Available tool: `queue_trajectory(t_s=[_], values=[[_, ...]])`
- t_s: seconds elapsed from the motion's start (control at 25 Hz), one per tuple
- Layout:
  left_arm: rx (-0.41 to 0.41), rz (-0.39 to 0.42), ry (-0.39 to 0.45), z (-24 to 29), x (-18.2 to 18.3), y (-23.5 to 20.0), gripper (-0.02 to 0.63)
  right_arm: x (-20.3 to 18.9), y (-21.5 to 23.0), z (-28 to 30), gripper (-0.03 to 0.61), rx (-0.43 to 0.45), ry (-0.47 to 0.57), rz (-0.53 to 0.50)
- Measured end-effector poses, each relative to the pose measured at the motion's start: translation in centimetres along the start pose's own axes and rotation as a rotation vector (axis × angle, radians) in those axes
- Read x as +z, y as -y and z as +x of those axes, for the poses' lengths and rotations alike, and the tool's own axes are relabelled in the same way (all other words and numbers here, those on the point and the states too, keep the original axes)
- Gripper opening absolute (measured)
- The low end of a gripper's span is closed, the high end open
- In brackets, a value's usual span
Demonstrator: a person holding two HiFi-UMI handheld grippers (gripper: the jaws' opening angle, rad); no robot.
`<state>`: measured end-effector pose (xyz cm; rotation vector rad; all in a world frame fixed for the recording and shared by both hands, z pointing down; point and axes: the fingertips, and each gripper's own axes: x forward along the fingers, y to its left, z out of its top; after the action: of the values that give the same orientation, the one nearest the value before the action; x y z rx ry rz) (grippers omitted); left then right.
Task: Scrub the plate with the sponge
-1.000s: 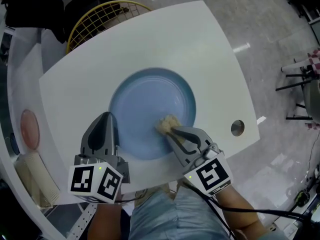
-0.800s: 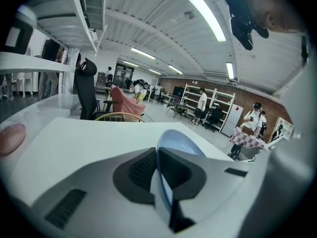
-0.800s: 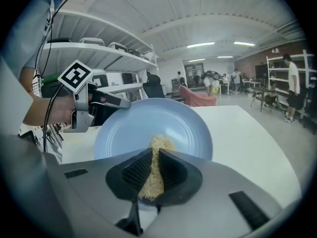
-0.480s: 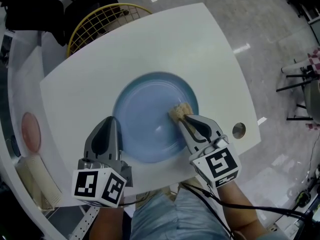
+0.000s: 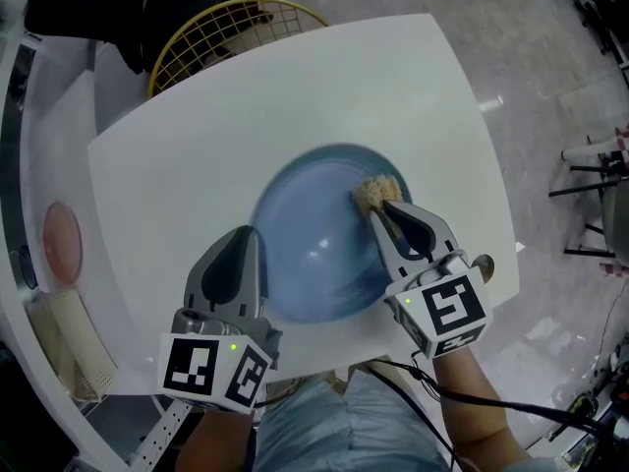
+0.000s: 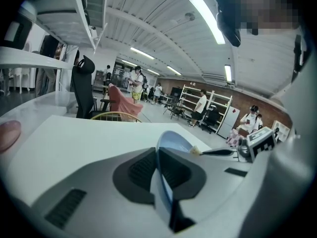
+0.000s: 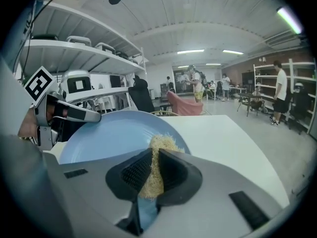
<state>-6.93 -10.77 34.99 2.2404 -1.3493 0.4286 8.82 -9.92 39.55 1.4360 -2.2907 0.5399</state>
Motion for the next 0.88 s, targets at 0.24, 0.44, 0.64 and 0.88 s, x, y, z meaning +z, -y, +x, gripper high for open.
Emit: queue_trajectory(t_s=[0.24, 0.44, 0.64, 0.88], values=[[-0.006, -0.011, 0.006, 0.1, 0.3, 0.3, 0.031, 1.7, -1.3, 0.9, 0.046, 0.037, 0.019, -0.039], [-0.001, -0.009, 0.003, 0.4, 0.8, 0.4, 0.031, 2.9, -2.6, 1.5, 0.047, 0.073, 0.042, -0.060], [0.007, -0.008, 0.002, 0.6, 0.8, 0.5, 0.031, 3.7, -4.3, 1.8, 0.047, 0.121, 0.059, -0.089], [0.019, -0.015, 0.003, 0.4, 0.8, 0.1, 0.031, 4.4, -7.5, 1.7, 0.047, 0.204, 0.083, -0.114]])
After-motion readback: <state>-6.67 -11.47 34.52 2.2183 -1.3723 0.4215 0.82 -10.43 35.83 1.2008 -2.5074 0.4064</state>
